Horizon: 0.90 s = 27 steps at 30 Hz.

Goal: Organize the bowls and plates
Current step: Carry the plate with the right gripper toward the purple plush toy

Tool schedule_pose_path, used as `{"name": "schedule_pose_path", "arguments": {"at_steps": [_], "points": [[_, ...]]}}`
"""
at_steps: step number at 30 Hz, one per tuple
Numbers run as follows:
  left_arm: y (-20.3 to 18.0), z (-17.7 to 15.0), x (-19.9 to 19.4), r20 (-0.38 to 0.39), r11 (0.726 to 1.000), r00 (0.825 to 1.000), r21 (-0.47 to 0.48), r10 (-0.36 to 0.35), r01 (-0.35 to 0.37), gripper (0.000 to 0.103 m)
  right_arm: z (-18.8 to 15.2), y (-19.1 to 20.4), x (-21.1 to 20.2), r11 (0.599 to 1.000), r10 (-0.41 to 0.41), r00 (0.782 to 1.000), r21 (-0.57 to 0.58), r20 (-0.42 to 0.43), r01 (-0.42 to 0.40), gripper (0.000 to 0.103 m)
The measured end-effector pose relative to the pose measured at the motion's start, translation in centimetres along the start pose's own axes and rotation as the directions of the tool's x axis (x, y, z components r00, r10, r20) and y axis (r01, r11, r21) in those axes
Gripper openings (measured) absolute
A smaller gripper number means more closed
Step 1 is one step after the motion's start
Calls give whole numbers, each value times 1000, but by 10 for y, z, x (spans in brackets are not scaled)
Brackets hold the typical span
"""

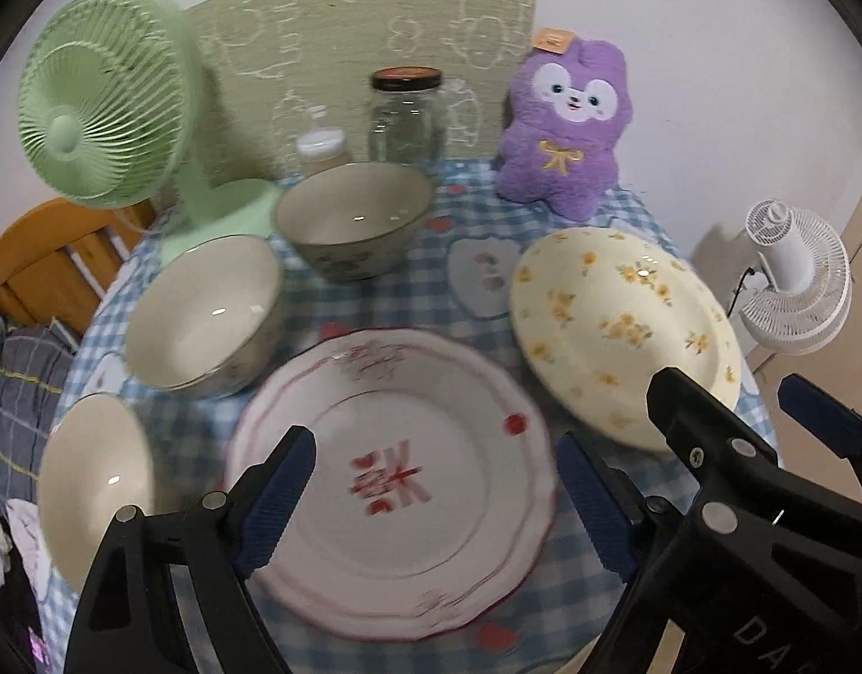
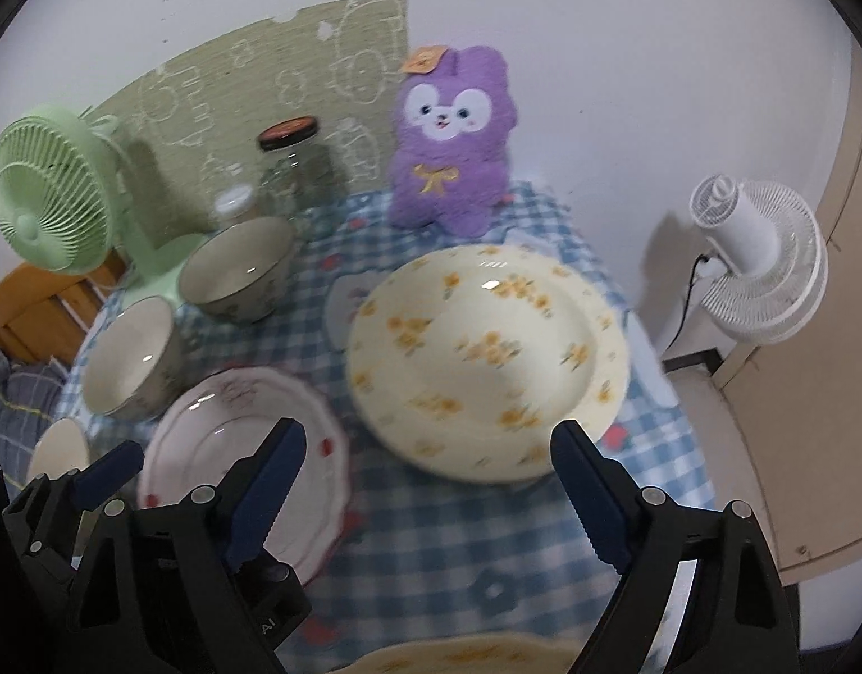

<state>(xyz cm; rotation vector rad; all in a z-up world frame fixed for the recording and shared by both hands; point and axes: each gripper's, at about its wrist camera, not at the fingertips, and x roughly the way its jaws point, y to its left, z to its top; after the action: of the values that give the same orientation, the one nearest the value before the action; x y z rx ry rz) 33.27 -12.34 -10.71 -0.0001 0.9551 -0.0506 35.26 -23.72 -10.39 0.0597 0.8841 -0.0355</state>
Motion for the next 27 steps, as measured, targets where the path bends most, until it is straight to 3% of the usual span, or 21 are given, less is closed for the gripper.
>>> {"name": "schedule_pose_path", "arguments": {"at_steps": [15,27], "points": [[-58,38,15,0,1000,1000,-5,31,-31,89,38,-57,20,1000,29,999,-2,-15,-29,91],[-84,65,58,-15,999,1000,48,18,-17,88,64,-87,52,1000,-28,1000,-10,-14,28,87]]}}
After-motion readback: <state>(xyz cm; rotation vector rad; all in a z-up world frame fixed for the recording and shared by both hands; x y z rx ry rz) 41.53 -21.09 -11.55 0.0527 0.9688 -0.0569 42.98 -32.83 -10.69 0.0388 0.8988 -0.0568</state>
